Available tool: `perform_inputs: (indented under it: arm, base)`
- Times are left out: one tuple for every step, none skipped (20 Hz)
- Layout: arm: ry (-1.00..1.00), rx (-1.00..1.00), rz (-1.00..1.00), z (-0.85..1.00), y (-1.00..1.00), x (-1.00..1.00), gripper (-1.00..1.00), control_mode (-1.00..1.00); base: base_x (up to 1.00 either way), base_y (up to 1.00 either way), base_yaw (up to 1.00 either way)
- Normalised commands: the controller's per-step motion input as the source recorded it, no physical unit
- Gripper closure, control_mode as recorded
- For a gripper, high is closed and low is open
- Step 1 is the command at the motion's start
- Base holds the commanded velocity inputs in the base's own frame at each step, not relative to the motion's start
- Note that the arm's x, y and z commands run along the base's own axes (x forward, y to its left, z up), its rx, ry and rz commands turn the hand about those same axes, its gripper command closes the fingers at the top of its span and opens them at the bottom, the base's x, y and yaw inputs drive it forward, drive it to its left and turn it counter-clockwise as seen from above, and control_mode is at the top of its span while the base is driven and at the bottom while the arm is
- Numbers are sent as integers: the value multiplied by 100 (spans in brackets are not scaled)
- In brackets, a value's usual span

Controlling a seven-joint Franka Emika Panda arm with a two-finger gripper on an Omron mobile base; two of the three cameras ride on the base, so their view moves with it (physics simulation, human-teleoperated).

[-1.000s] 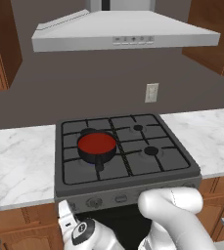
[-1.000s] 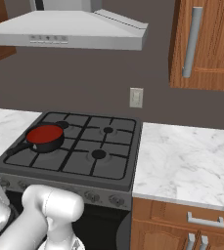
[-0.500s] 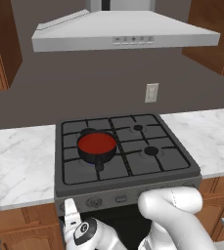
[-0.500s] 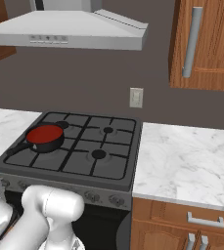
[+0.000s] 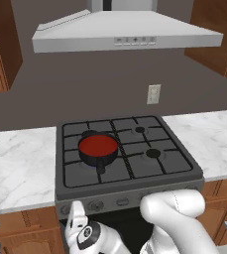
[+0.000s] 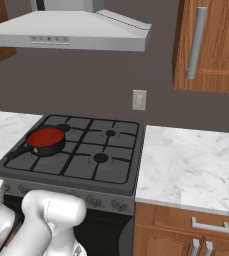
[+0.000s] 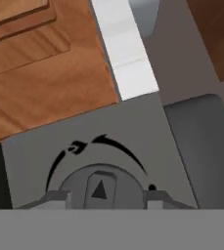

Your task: Wait until the marinara sauce is simmered to a deep red color and then turn off the stove.

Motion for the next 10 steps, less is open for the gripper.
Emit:
perform_inputs:
  arm:
    - [0,25,-2,0,-18,8,100,-100]
    - [0,25,-2,0,-18,7,100,-100]
    - [0,25,-3,0,-14,6,100,-100]
    - [0,24,-3,0,-11,6,100,-100]
    - [0,24,-4,0,-11,5,100,-100]
    - [0,24,-3,0,-11,4,100,-100]
    - [0,24,-3,0,-13,4,100,-100]
    - [0,24,-3,0,-11,2,100,-100]
    - [0,24,-3,0,-10,1,100,-100]
    - [0,24,-3,0,-10,3,100,-100]
  base:
    - [0,0,0]
    - [0,0,0]
    - [0,0,0]
    - [0,0,0]
    - [0,0,0]
    - [0,0,0]
    - [0,0,0]
    - [0,0,0]
    - [0,0,0]
    - [0,0,0]
